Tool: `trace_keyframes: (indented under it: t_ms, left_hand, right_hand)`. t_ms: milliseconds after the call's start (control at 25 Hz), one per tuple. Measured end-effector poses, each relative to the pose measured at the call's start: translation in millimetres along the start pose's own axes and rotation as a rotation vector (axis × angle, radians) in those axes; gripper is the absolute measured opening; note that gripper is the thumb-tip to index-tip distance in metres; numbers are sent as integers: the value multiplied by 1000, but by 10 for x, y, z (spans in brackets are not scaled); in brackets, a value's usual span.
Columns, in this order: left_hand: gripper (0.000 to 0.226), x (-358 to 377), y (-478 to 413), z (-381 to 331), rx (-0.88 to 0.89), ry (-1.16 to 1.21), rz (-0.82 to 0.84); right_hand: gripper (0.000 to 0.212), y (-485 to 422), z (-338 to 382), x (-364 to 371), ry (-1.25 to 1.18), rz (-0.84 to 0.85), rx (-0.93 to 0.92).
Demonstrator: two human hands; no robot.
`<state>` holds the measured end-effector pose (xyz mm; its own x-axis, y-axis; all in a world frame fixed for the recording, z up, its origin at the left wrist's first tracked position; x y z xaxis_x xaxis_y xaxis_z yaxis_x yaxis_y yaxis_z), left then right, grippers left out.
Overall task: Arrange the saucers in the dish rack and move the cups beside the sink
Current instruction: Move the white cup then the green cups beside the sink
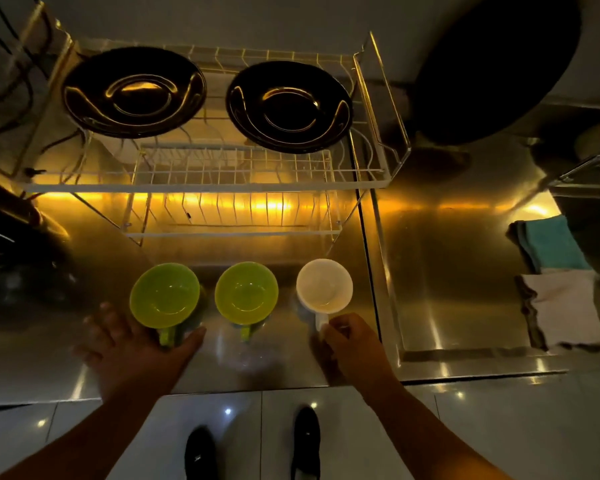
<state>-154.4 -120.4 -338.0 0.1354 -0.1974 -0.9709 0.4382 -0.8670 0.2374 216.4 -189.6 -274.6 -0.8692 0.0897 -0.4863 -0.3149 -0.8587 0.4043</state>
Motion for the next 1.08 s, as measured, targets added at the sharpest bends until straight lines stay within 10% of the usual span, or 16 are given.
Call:
trace_keyframes:
  t_ms: [1080]
  left_hand:
    - [137,-91,13,-39,6,10,37]
  right_hand:
    - [20,-707,32,-933,-307,-362,-11]
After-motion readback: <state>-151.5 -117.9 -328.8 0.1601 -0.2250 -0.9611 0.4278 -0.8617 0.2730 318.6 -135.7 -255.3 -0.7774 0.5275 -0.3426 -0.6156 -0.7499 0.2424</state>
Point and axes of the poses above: each hand's wrist, its own y-axis away from the middle knuckle, its own x-axis out of the palm, z = x × y, the point moved 5 cm from there along -y, towards the middle knuckle, and after that the axes turned 12 degrees about -x, right-handed, at the moved point
